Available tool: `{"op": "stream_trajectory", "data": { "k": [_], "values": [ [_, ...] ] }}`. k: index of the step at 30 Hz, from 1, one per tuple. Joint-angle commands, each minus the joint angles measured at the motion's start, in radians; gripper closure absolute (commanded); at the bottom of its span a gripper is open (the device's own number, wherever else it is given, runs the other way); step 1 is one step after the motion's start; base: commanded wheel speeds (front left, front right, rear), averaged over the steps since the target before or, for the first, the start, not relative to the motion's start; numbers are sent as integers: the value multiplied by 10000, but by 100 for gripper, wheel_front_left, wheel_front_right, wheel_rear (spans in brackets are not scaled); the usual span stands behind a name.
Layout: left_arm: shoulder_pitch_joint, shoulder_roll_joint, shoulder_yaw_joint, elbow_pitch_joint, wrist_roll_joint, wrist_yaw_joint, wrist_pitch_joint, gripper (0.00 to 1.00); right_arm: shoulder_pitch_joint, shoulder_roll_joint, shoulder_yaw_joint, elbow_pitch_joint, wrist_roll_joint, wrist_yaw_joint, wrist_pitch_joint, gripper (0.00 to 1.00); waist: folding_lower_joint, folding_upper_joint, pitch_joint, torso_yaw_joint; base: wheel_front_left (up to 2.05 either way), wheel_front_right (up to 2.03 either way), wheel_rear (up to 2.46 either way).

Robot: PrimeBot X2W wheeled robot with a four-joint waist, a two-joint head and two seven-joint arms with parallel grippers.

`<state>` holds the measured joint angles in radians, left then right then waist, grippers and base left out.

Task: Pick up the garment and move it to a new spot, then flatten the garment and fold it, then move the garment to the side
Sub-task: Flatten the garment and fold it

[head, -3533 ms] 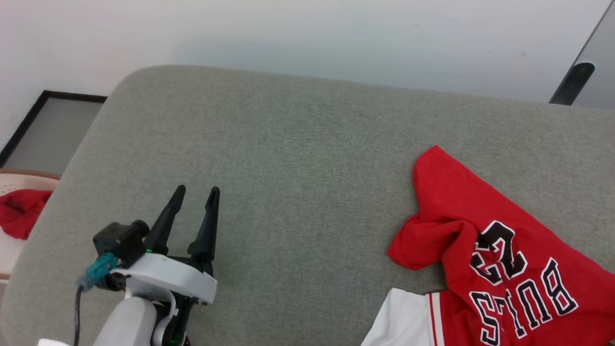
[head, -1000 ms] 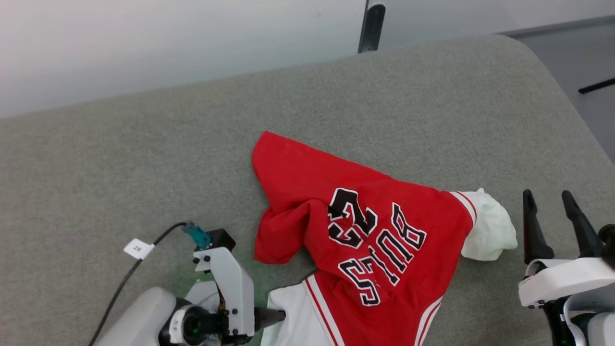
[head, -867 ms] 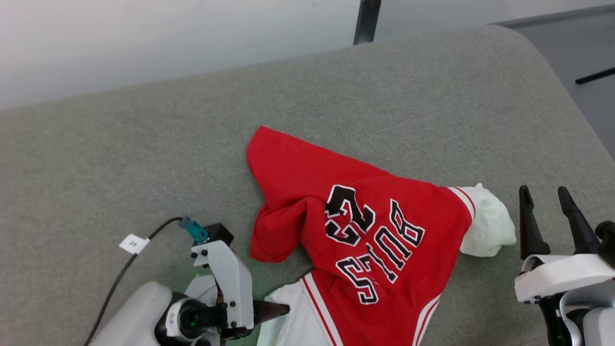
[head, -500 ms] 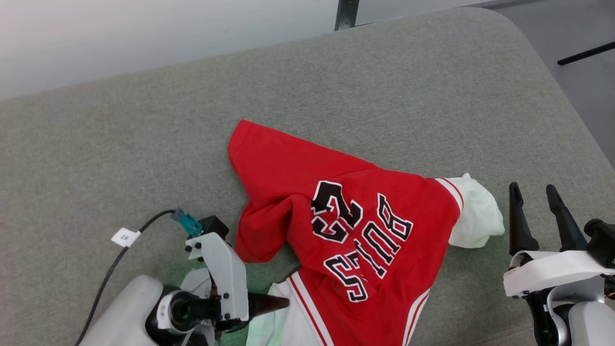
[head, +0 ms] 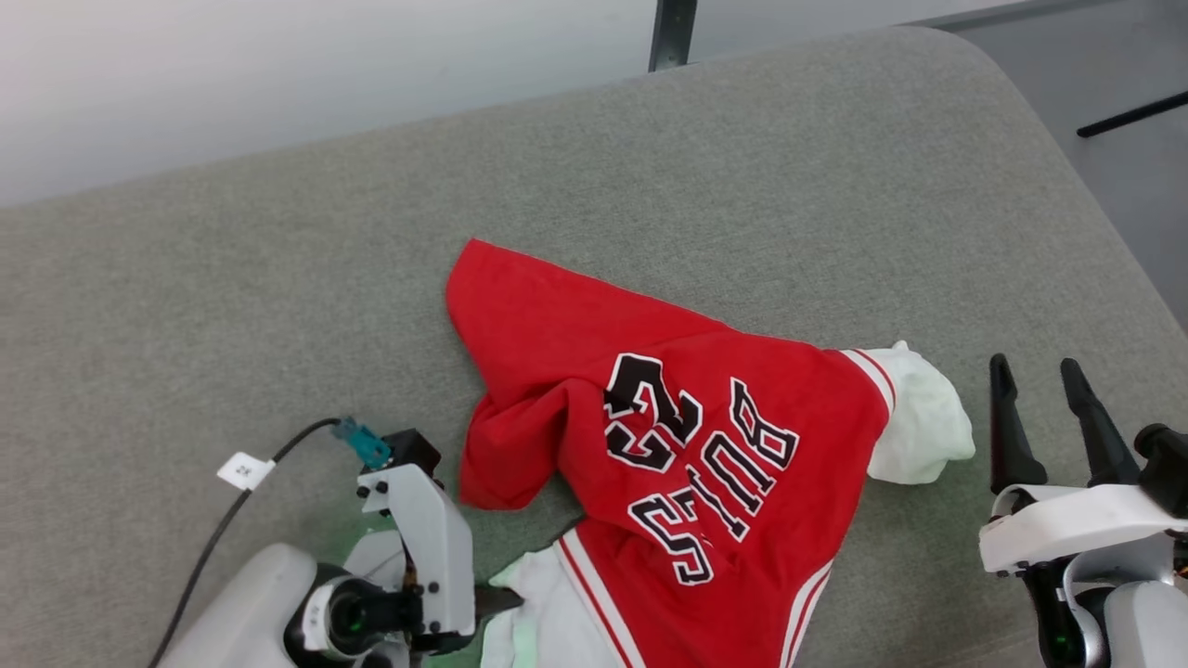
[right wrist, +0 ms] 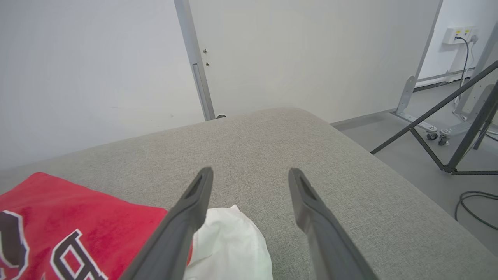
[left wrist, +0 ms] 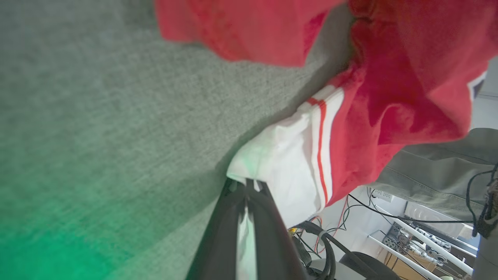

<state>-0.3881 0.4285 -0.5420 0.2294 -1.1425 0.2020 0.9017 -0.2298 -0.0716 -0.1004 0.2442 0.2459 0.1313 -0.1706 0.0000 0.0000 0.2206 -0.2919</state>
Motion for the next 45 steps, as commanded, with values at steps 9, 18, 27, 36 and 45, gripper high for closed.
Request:
{"op": "stream_trajectory", "data": {
  "k": [9,18,27,36,45],
  "values": [
    [-604,1179,187,223,624,-227,7,100,315,-309,-64,-387,-122,-10,356,0,0,0,-402,633,0,0,0],
    [-1314,2247,257,503,1230,-630,53,100,464,-428,-11,-882,-300,-10,808,0,0,0,-545,1023,0,0,0],
    [-2053,3205,248,1276,1909,-1410,-255,100,483,-549,70,-1314,-327,-10,1160,0,0,0,-377,1103,0,0,0],
    [-2315,2877,171,2511,1962,-1880,-824,100,485,-631,153,-1517,-272,-10,1350,0,0,0,-211,1028,0,0,0],
    [-2484,2446,228,3255,2005,-2033,-1530,0,533,-649,67,-1538,-246,-10,1432,0,0,0,-327,1296,0,0,0]
  ]
}}
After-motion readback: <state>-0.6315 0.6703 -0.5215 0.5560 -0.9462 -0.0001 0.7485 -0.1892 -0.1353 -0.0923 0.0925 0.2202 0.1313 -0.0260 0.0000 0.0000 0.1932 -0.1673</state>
